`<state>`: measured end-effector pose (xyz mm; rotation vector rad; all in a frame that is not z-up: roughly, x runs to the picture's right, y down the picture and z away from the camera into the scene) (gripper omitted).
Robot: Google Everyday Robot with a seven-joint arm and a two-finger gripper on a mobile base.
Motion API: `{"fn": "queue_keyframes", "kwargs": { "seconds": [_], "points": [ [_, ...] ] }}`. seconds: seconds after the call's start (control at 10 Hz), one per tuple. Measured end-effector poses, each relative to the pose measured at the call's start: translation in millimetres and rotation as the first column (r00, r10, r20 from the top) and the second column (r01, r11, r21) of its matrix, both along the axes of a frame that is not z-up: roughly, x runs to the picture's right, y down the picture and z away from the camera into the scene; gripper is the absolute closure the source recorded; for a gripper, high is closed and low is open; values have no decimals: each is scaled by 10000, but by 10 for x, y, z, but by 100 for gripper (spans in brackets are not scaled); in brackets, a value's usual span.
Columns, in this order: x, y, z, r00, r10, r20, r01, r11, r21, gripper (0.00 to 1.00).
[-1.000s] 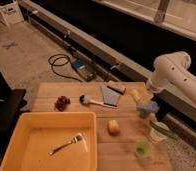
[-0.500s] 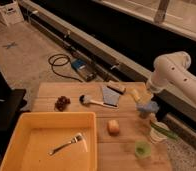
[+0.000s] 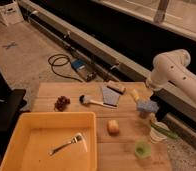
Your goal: Wipe table surface with eraser
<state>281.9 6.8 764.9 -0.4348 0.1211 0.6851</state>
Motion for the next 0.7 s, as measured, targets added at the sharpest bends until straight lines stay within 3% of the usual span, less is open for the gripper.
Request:
{"fn": "queue_keyframes", "kwargs": {
  "seconds": [0.3,0.5,0.7],
  "points": [
    [-203,-476,327,9998,94,165,-103,9986,520,20],
    [-464,-588,491,9982,342,488,-378,9966,739,20],
    [-416,-587,484,9986,348,407,-379,9963,766,20]
  ]
}}
